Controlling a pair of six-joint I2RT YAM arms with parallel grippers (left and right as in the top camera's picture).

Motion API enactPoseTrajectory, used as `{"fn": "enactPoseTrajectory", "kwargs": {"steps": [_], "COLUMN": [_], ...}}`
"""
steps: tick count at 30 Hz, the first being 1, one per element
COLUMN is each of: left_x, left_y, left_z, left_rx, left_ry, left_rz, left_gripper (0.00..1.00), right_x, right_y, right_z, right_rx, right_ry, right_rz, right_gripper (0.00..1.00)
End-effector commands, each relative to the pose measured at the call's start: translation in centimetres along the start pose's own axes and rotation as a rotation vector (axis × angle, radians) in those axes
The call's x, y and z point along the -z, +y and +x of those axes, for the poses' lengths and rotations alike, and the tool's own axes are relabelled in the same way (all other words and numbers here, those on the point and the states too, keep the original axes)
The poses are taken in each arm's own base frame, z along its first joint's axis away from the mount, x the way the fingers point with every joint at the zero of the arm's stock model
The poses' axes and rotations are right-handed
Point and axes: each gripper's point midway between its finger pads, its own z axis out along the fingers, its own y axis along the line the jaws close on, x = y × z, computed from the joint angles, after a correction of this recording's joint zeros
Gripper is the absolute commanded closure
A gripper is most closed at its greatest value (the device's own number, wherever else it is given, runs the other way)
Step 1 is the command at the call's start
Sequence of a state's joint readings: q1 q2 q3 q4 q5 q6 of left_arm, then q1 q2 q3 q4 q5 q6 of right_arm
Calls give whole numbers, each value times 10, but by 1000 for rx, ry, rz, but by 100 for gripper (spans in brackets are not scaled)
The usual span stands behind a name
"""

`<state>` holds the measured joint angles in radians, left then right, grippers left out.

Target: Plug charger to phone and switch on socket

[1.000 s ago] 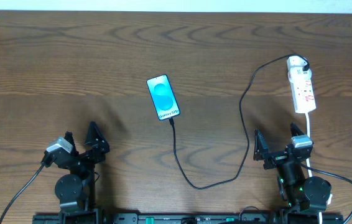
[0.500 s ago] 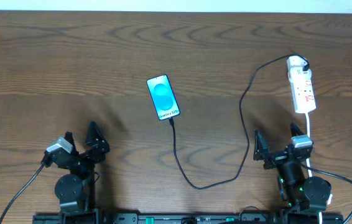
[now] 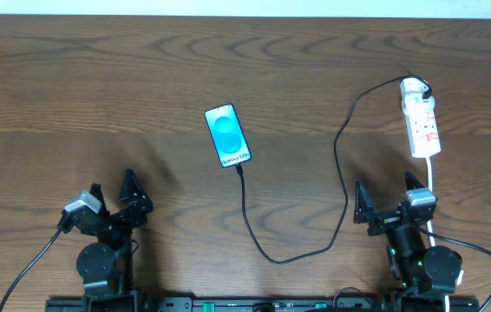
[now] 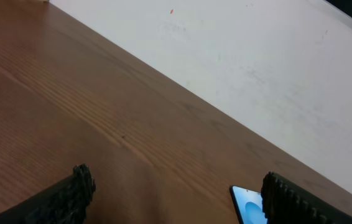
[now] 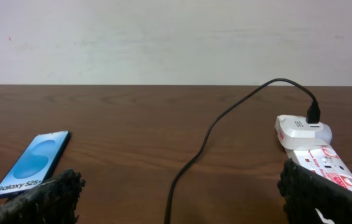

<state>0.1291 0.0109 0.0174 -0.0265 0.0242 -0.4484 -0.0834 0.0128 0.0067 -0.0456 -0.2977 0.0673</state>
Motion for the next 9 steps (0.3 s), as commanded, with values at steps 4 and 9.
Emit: {"fn": "enactPoseTrajectory", "kwargs": {"steps": [4,9], "left_x": [0,0], "left_y": [10,10], "left_z": [13,13], "left_rx": [-3,-3], "left_ry": [39,39], "left_rz": [-38,-38], "left_gripper": [12,12], "right_x": [0,0], "right_y": [1,1], "right_z": [1,1], "right_rx": [-6,-6], "right_ry": [3,3], "right_rz": [-6,-6], "right_gripper": [1,1]}}
